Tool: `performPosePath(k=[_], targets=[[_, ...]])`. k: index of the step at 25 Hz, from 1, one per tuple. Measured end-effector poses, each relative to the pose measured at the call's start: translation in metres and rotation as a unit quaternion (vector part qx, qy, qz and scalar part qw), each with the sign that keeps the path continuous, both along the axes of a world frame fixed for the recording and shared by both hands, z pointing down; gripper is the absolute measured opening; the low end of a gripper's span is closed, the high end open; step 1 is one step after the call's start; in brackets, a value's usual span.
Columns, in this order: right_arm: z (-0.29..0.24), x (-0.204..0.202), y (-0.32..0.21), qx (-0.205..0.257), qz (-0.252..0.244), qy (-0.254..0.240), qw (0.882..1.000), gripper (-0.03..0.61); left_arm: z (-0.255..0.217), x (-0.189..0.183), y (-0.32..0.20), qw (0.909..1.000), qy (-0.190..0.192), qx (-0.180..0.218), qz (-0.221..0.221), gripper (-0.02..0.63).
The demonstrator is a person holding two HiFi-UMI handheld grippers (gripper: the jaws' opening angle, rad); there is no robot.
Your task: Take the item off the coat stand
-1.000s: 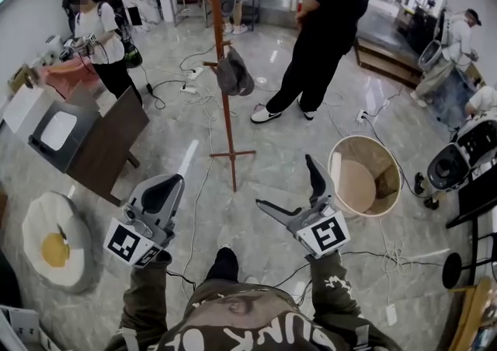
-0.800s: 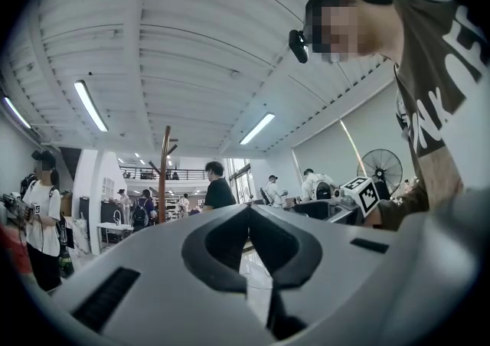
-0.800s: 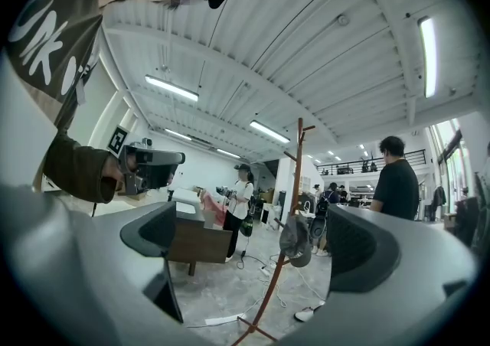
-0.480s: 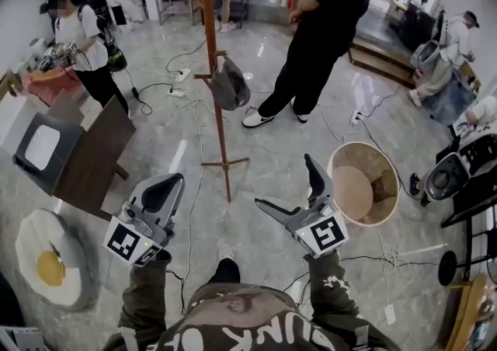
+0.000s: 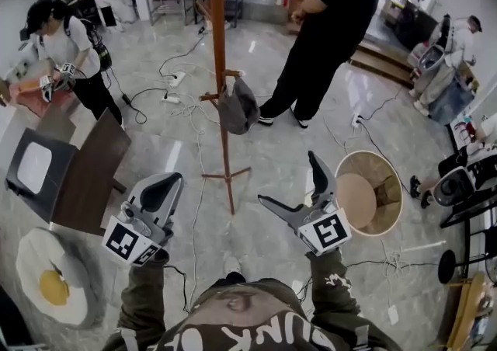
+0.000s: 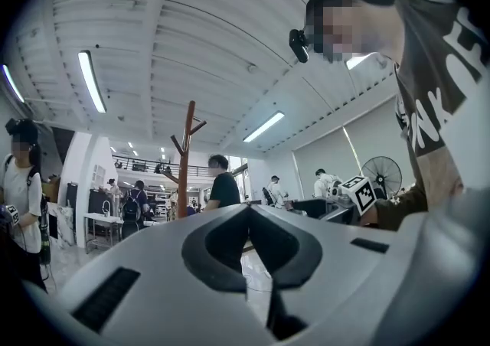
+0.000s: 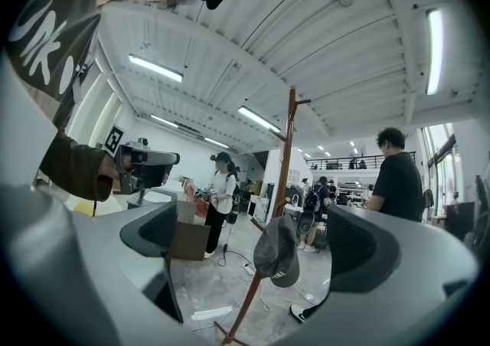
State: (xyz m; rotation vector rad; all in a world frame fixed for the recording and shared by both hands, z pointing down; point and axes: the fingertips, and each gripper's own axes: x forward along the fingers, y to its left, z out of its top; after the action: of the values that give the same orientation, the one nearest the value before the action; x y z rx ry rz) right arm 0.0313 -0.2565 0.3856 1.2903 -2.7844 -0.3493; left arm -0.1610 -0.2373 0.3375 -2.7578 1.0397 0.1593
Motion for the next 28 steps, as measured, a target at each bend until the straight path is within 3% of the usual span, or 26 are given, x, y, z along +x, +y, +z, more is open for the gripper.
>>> performPosePath(k=[13, 19, 28], targets=[[0.000, -0.019, -0.094, -0.006, -0.009, 0.021, 1.000, 0.594, -0.001, -0.021, -0.082, 0.9999, 0.008, 0.002, -0.005, 0.005], [0.012, -0.015, -0.170, -0.008, -0.031, 0.013, 0.999, 0.594, 0.001, -0.016, -0.141, 0.9997, 0.001, 0.006, -0.022, 0.005], [0.060, -0.016, -0.286, -0.056, -0.093, 0.039, 0.993, 0.594, 0.004, 0.001, -0.239, 0.9990, -0.004, -0.002, -0.045, 0.005]])
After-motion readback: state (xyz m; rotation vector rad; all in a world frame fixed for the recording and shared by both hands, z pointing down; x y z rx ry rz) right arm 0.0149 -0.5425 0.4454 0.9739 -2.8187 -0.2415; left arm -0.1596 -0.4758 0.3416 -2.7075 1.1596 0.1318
